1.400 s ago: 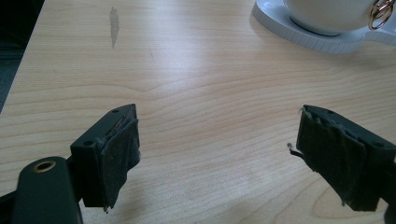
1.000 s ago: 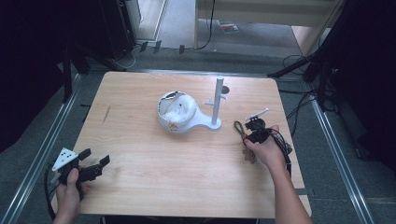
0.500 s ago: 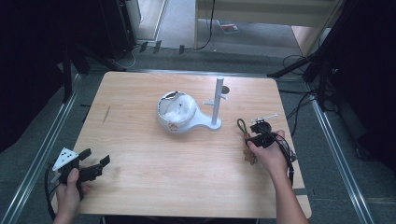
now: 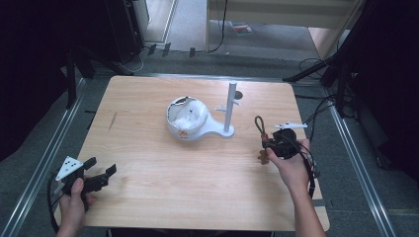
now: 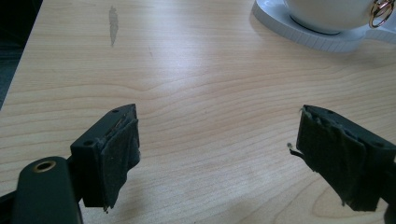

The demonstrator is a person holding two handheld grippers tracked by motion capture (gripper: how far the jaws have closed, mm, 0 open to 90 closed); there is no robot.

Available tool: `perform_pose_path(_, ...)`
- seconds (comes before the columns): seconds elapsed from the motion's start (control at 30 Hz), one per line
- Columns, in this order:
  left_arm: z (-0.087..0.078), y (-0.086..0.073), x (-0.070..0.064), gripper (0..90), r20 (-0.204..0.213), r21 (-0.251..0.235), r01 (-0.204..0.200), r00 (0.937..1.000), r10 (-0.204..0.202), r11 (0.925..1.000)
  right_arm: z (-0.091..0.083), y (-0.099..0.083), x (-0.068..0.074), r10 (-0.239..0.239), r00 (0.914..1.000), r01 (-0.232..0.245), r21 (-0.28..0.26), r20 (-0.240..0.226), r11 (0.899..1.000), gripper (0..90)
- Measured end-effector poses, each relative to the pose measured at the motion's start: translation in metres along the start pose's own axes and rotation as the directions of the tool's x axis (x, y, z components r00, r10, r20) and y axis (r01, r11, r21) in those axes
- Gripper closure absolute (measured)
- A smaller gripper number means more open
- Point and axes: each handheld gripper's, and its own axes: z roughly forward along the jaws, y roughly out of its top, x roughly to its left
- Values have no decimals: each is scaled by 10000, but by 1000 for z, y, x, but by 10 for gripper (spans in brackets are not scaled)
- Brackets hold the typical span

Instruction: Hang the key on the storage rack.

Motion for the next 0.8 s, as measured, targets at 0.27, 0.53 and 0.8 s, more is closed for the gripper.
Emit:
perform_pose_path(0.27,0,0,0,140,14,11,0,10000,0,10000,-21,7,10,-48,9998,26,-1102,-198,9939,688)
perform_pose_path(0.53,0,0,0,140,1,13,-1,10000,1,10000,-42,12,24,-214,9991,135,-1994,-372,9798,688)
perform_pose_path(0.8,0,0,0,140,5,8,-1,10000,1,10000,-60,16,34,-370,9981,226,-2709,-484,9624,688)
